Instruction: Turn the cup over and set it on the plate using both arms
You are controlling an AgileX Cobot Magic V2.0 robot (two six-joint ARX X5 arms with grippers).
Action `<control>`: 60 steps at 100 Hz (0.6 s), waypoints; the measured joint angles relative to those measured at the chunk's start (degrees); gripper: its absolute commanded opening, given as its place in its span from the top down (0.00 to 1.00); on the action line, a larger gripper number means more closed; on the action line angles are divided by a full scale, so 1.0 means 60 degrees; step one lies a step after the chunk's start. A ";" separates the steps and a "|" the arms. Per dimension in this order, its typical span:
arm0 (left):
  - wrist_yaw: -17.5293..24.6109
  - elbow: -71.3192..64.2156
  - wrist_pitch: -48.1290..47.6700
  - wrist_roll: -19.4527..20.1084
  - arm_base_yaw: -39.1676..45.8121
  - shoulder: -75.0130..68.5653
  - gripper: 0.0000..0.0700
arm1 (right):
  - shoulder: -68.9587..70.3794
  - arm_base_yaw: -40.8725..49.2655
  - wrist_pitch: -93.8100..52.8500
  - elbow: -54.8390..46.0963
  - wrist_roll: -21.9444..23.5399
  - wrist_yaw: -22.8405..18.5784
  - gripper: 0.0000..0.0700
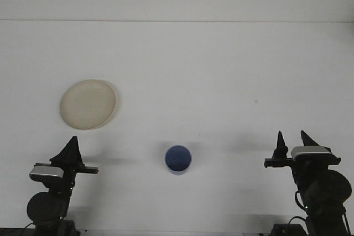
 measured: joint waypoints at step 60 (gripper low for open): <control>-0.0270 0.3213 -0.3297 -0.0437 0.0000 0.1180 0.98 | 0.0000 0.0000 0.0000 0.0000 0.0000 0.0000 0.41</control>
